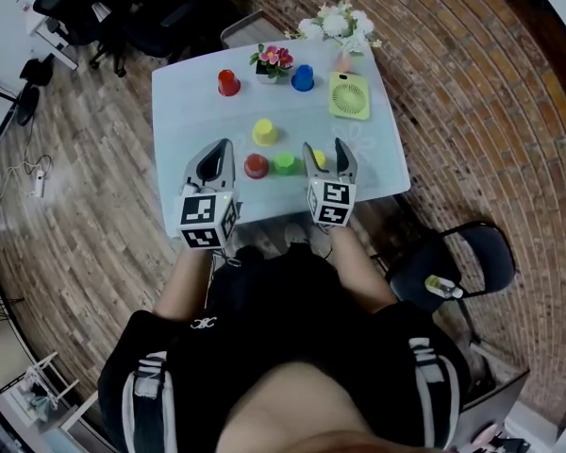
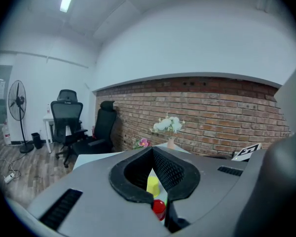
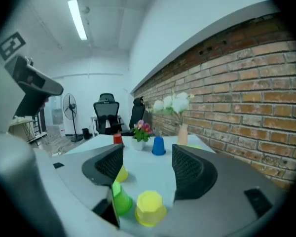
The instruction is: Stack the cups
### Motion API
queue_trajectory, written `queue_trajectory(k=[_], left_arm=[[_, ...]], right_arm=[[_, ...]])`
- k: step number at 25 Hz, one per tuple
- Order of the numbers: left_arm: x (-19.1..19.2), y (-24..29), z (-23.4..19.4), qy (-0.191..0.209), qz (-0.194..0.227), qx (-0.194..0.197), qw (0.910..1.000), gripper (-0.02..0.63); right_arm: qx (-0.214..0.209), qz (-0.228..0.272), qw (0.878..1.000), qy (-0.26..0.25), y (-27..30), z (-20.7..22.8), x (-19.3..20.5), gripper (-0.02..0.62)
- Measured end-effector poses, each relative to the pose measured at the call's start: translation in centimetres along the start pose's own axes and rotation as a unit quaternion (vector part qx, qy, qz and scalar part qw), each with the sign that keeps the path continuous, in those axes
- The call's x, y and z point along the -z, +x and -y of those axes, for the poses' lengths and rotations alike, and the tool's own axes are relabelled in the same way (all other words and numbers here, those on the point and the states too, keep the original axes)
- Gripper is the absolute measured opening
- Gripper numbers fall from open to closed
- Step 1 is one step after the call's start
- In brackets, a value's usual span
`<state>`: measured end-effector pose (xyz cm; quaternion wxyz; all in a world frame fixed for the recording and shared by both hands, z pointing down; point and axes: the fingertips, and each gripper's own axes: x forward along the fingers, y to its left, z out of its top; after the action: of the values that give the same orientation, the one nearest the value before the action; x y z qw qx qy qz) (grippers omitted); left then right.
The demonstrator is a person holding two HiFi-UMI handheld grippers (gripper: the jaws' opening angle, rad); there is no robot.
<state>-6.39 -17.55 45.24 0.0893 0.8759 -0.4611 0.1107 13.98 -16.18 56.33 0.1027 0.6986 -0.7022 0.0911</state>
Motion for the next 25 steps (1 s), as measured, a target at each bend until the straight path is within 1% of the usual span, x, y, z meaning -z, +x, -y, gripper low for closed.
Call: queue_trajectory(k=[3, 5, 9, 10, 12, 14, 15, 19, 25], left_arm=[[-1.2, -0.2, 0.3, 0.001, 0.017, 0.004, 0.9999, 0.003], [-2.2, -0.4, 0.6, 0.004, 0.028, 0.007, 0.9996, 0.003], [-4.1, -0.9, 1.0, 0.010, 0.049, 0.011, 0.9987, 0.003], [-4.6, -1.1, 1.2, 0.011, 0.054, 0.013, 0.9984, 0.003], [-5.5, -1.4, 1.5, 0.015, 0.064, 0.015, 0.9977, 0.003], [-6.4, -1.6, 1.8, 0.020, 0.073, 0.017, 0.9970, 0.003], [-6.8, -1.7, 1.9, 0.022, 0.078, 0.018, 0.9966, 0.003], [-7.7, -1.9, 2.1, 0.028, 0.088, 0.020, 0.9956, 0.003], [-7.7, -2.0, 1.9, 0.028, 0.085, 0.019, 0.9958, 0.003]], right_arm=[[0.004, 0.068, 0.998, 0.000, -0.9, 0.1, -5.7, 0.307], [0.006, 0.108, 0.994, 0.009, -1.7, 0.2, -9.2, 0.307], [0.009, 0.163, 0.986, 0.029, -3.5, 0.3, -14.7, 0.296], [0.007, 0.171, 0.985, 0.034, -4.0, 0.3, -15.8, 0.262], [0.000, 0.185, 0.982, 0.041, -5.0, 0.1, -17.6, 0.171], [0.001, 0.199, 0.979, 0.047, -6.0, 0.1, -19.0, 0.018], [0.002, 0.203, 0.978, 0.050, -6.3, 0.2, -19.5, 0.000], [-0.005, 0.205, 0.977, 0.055, -6.5, 0.0, -20.3, 0.000], [-0.016, 0.201, 0.978, 0.052, -6.3, -0.3, -20.1, 0.000]])
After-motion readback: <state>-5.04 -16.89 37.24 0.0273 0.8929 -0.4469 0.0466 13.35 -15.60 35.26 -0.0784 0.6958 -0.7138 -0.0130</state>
